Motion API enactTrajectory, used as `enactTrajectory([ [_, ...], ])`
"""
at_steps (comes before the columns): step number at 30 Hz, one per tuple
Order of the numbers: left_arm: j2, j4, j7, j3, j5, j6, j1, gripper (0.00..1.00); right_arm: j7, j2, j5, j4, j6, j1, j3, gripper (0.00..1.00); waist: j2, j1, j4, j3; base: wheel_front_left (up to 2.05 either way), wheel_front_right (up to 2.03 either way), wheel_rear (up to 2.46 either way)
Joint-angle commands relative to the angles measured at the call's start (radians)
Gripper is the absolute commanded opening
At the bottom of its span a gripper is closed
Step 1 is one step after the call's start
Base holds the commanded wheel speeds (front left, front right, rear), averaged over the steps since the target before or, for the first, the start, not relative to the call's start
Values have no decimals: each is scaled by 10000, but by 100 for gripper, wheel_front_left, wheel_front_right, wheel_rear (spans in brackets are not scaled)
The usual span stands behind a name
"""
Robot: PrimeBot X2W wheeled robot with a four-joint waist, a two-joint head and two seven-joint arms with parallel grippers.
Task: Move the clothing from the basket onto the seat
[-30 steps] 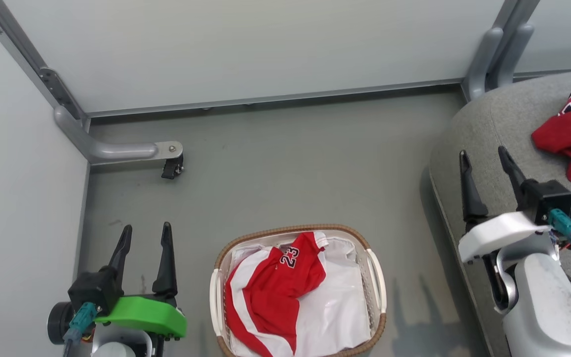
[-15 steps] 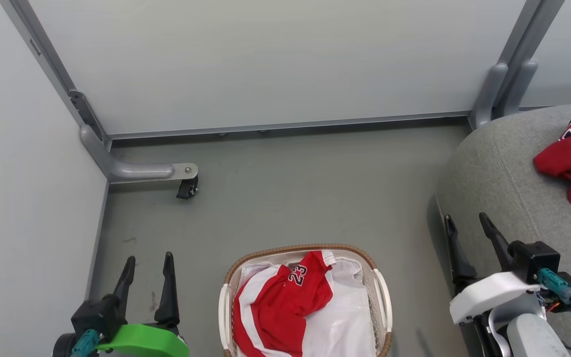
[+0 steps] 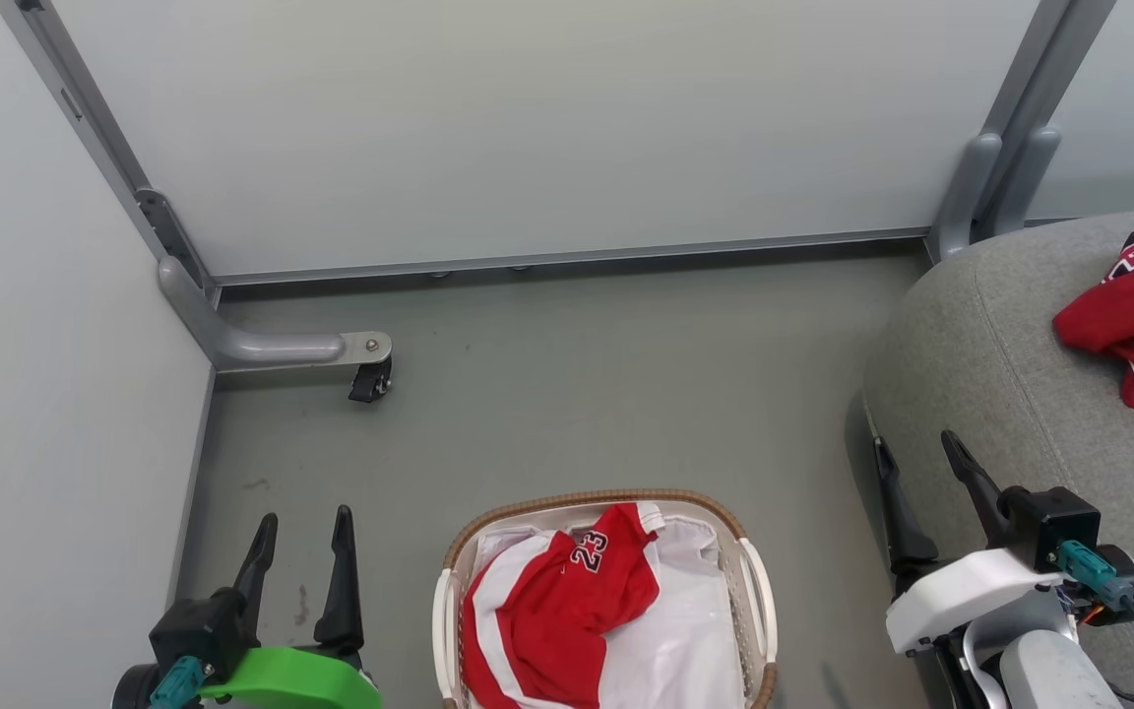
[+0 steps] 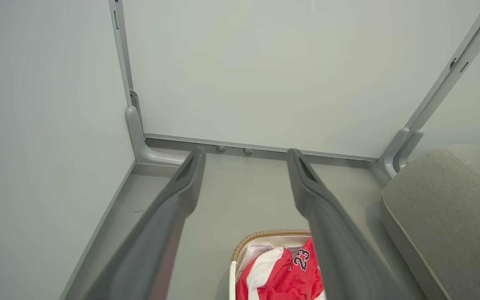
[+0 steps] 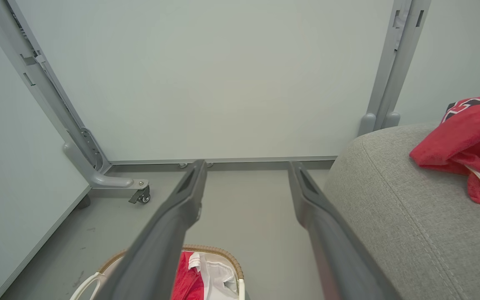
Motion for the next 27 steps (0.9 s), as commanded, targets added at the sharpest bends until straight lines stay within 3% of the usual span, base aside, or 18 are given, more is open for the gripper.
enactTrajectory([
  [1, 14, 0, 2, -2, 48, 28, 91, 100, -24, -39, 0, -23, -10, 107, -12, 100, 0, 1, -2, 6, 0, 0, 0],
  [16, 13, 8, 2, -79, 130, -3, -62, 100, -24, -39, -20, -81, -10, -19, 76, 100, 0, 1, -100, 148, 0, 0, 0],
  [27, 15, 63, 0, -562, 420, -59, -860, 100, -24, -38, -56, -388, -12, -539, 18, 100, 0, 1, -388, 1128, 0, 0, 0],
])
